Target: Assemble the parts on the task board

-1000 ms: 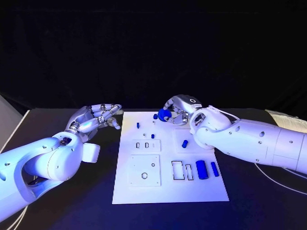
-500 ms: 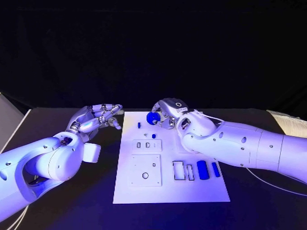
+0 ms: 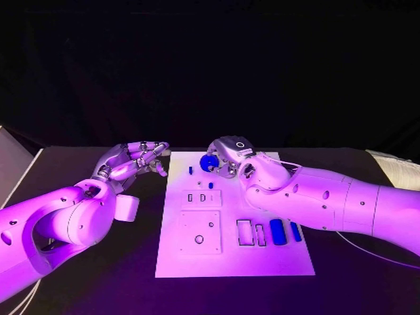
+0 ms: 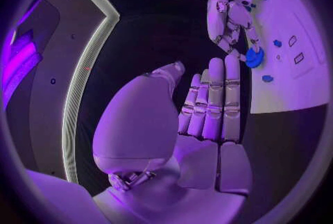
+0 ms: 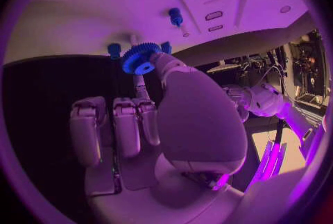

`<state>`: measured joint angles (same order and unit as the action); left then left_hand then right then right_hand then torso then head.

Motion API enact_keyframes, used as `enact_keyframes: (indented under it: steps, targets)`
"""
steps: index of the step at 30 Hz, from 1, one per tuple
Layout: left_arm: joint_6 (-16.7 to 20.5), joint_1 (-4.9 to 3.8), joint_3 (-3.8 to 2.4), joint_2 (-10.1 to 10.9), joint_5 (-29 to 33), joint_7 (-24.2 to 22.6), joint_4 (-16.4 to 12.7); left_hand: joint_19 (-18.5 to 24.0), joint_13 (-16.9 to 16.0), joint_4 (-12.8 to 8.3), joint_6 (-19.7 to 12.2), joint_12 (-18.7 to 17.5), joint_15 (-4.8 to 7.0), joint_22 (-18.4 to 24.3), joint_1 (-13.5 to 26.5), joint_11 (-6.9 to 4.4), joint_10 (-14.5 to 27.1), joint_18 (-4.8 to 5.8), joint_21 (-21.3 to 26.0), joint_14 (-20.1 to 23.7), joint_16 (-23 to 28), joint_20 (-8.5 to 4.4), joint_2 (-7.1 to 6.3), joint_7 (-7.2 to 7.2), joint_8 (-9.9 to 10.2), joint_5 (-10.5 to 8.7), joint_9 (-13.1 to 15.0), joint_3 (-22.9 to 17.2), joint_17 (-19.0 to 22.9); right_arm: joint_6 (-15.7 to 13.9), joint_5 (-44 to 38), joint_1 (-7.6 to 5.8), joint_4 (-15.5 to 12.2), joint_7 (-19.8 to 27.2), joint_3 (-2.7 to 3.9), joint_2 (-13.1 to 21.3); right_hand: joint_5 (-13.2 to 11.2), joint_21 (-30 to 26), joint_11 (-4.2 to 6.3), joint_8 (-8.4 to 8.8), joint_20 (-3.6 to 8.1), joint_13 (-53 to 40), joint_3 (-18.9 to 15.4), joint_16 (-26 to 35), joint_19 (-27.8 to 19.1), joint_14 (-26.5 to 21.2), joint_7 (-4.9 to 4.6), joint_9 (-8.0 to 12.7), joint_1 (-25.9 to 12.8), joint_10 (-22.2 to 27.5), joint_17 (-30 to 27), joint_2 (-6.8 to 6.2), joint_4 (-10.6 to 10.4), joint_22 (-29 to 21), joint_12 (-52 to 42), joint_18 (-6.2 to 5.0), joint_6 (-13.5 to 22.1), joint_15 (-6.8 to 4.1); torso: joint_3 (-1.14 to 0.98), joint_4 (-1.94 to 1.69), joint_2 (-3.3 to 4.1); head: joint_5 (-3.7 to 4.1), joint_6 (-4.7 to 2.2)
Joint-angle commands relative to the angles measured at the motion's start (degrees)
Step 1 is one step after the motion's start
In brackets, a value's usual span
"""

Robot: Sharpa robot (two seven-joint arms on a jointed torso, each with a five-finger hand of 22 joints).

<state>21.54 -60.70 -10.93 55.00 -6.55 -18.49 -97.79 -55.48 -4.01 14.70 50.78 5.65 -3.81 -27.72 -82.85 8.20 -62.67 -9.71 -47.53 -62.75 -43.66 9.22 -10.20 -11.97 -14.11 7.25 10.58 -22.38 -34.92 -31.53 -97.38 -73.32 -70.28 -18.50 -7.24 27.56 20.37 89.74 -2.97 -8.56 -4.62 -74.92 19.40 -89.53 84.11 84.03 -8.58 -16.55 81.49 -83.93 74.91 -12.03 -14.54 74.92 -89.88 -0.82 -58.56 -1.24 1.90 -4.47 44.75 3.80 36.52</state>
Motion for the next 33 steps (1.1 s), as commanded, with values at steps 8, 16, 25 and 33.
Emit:
enact_keyframes:
  steps: [8, 16, 25, 33]
  targets:
    - [-1.2, -0.02, -0.05, 0.0, -0.2, -0.1, -0.1, 0.3, 0.0, 0.0, -0.4, -0.3, -0.05, -0.1, 0.3, -0.01, 0.2, -0.68, -0.3, 0.3, -0.3, -0.03, 0.13, -0.09, -0.2, -0.22, 0.1, -0.3, 0.0, 1.9, -4.4, 0.66, 1.0, -1.9, -0.09, -0.7, -0.6, 0.3, 0.33, -1.62, 0.29, -15.1, 0.4, -0.4, 5.9, 5.9, 1.39, -0.7, -0.3, -6.1, 14.6, -0.51, 0.2, 15.1, -0.1, 0.82, -1.9, -0.42, -0.04, 0.02, -0.04, -0.33, 0.62]
    - [-1.3, -0.02, -0.05, -0.3, -0.4, 0.0, 0.1, 0.6, 0.0, -0.1, -0.4, -0.3, -0.06, -0.3, 0.2, -0.02, 0.3, -0.69, -0.6, 0.5, -0.4, 0.0, 0.1, -0.05, -0.2, -0.24, 0.1, -0.5, 0.1, 2.3, -4.9, 0.85, 2.1, -2.2, -0.13, -1.1, -0.7, 0.3, 0.33, -1.61, 0.29, -15.1, 0.4, -0.4, 5.9, 5.9, 1.39, -0.7, -0.3, -6.1, 14.6, -0.55, 0.2, 15.1, -0.1, 0.82, -1.8, -0.42, -0.01, 0.11, 0.01, -0.37, 0.8]
    - [-1.3, -0.01, -0.05, -0.4, -0.5, 0.0, 0.2, 0.6, 0.0, -0.1, -0.4, -0.3, -0.06, -0.3, 0.2, -0.02, 0.3, -0.69, -0.6, 0.5, -0.4, 0.0, 0.1, -0.05, -0.2, -0.24, 0.1, -0.5, 0.1, 2.6, -4.7, 0.96, 3.5, -2.1, -0.15, -1.7, -1.2, 0.3, 0.24, -1.47, 0.27, -15.1, 0.5, -0.3, 5.9, 5.8, 1.27, -0.6, -0.7, -6.1, 14.5, -0.87, 0.2, 15.1, -0.1, 0.82, -1.6, -0.37, 0.03, -0.02, -0.05, -0.32, 0.89]
    - [-1.3, -0.01, -0.05, -0.4, -0.5, 0.0, 0.1, 0.6, 0.0, -0.1, -0.4, -0.3, -0.06, -0.3, 0.2, -0.02, 0.3, -0.69, -0.6, 0.5, -0.4, 0.0, 0.1, -0.05, -0.2, -0.24, 0.1, -0.5, 0.1, 3.8, -2.3, 0.97, 4.2, -1.0, -0.17, -1.9, -14.4, 0.3, -0.55, 0.93, -0.5, -15.1, -6.5, -0.3, 5.9, 5.8, 0.5, 0.4, -5.9, -6.1, 14.4, -0.55, -2.0, 15.1, -0.1, 0.82, 2.0, 0.37, -0.01, 0.01, -0.06, -0.42, 0.93]
